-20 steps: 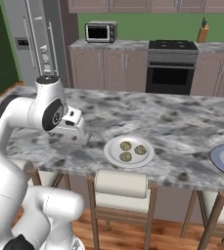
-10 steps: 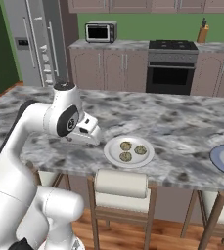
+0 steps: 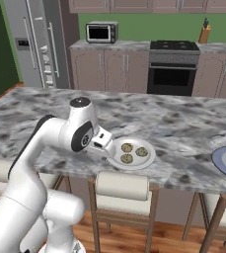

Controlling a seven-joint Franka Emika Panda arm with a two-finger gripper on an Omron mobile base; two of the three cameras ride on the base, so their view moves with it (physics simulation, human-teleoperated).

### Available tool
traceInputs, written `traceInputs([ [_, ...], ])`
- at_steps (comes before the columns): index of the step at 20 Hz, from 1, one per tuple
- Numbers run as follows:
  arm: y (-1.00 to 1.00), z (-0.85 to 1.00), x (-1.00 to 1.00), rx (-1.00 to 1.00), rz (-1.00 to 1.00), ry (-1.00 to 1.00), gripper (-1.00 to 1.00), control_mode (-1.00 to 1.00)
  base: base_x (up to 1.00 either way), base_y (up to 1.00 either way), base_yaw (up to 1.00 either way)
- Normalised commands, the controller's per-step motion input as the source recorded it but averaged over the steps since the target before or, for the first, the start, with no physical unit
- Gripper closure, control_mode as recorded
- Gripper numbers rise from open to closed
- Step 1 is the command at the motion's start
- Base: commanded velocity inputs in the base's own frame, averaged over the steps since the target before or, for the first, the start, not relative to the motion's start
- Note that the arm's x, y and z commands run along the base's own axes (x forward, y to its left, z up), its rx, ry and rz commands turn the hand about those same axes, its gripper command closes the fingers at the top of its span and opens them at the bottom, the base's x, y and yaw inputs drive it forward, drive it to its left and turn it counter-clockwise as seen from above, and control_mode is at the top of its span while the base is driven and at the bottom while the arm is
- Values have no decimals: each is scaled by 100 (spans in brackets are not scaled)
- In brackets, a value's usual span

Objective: Place two dumplings into each of the tupperware containers and then place the containers in the fridge.

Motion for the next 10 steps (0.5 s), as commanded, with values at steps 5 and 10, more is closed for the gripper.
traceInputs([
  [5,-46,-32,40,-3,-7,0,-100,-100,0,0,0],
  [10,-29,-28,56,-4,-2,0,-100,-100,0,0,0],
])
